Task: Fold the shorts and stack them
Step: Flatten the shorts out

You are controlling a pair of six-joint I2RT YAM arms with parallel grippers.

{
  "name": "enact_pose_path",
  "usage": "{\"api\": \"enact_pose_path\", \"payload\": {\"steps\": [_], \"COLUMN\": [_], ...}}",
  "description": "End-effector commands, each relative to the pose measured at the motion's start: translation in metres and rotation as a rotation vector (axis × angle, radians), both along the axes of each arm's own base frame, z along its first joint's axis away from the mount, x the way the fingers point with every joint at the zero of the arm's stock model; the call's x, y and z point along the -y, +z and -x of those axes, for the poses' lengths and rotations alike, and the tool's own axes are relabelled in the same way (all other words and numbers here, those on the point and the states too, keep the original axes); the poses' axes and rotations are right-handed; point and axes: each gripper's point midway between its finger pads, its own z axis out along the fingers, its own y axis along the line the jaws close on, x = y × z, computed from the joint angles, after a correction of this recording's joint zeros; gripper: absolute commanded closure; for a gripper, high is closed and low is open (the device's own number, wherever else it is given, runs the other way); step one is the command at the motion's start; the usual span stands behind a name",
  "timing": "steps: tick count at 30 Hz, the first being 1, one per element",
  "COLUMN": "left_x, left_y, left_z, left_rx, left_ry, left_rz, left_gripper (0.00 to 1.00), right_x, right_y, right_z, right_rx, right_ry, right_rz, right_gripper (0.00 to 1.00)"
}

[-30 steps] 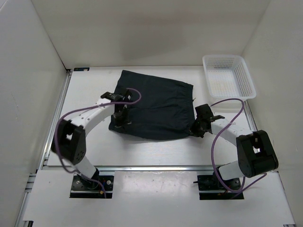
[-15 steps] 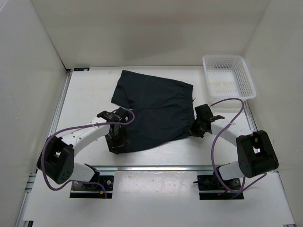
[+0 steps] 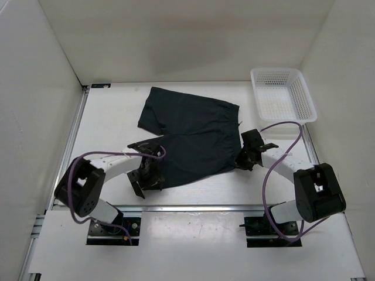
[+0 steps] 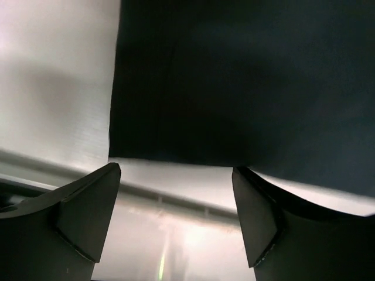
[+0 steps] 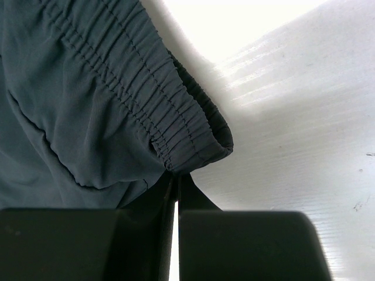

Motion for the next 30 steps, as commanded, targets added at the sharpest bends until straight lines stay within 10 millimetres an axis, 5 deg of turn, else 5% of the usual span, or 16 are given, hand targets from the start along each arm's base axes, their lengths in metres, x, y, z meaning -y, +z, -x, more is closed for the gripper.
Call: {"api": "enact_pose_path", "payload": {"steps": [1, 5, 10, 11, 21, 29, 30], "left_x": [0.005, 0.004, 0.002, 0.002, -0.001, -0.02, -0.022], "left_y": [-0.016, -0.022, -0.02, -0.02, 0.003, 0.001, 0.001], "left_z": [-0.019, -0.034, -0.045, -0.045, -0.052, -0.025, -0.023], "left_rx": [0.035, 0.053, 0.082, 0.081, 0.116, 0.081, 0.079], "left_ry": [0.058, 0.056, 0.066, 0.055, 0.072, 0.154, 0.168], "left_rz": [-0.038, -0.087, -0.104, -0.105, -0.062, -0.071, -0.061], "left_gripper": [0.15, 0.36, 0.86, 0.9, 0.9, 0.43, 0.21], "right_x": [0.003, 0.005, 0.009, 0.01, 0.014, 0.008, 0.007], "right_y": [0.0, -0.001, -0.002, -0.003, -0.003, 0.007, 0.005], "right_z": [0.008, 0.013, 0.019, 0.021, 0.032, 0.036, 0.04], "right_rx": [-0.008, -0.007, -0.011, -0.013, -0.013, -0.005, -0.011], "right_ry": [0.017, 0.017, 0.013, 0.013, 0.021, -0.011, -0.007], "right_rz": [0.012, 0.012, 0.022, 0.023, 0.027, -0.058, -0.065], "right_gripper": [1.0, 1.0, 1.0, 0.98, 0.56, 0.18, 0.17]}}
